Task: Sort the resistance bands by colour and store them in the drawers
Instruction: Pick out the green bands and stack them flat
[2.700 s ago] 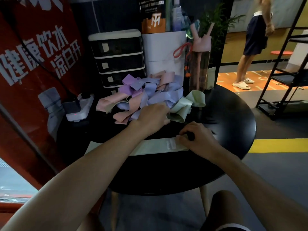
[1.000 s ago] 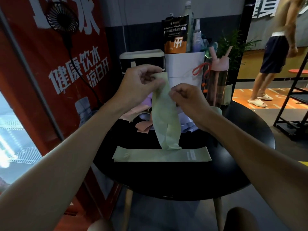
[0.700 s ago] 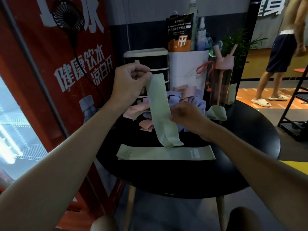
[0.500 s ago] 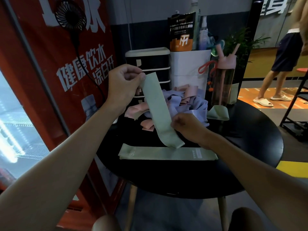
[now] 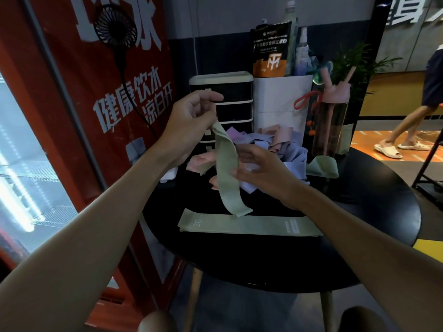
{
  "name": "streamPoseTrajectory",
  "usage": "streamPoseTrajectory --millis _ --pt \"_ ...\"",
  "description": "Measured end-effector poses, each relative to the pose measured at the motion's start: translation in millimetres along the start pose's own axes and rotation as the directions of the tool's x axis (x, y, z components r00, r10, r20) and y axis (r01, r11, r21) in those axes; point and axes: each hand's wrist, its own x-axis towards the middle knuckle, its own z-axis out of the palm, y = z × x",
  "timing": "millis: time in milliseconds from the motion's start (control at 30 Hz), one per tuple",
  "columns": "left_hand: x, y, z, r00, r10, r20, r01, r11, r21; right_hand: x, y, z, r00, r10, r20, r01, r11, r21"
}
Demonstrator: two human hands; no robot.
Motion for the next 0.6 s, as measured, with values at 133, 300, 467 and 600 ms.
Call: streamPoseTrajectory --millis 133,300,467,600 --pt "-5.0 4.4 -2.5 0.997 0.008 0.072 -0.014 0.997 0.076 -0.7 -9.1 8.3 0.998 -0.059 -0.019 0.059 0.998 -0.033" --pt "-6.2 5.4 -10.5 0.991 -0.029 0.131 0.023 0.999 0.048 1.1 -15.7 13.6 0.991 -0.062 -0.121 0.062 0.998 0.002" --pt "-6.5 6.6 -13.6 0.988 -0.020 0.152 0.024 0.999 -0.027 10.4 -14.3 14.8 0.996 -0.017 -0.089 0.032 0.985 0.172" --pt "-7.0 4.3 -13.7 0.995 -0.012 0.102 0.019 0.997 -0.069 14.4 -14.6 13.7 0.991 -0.044 -0.129 0.053 0.996 0.074"
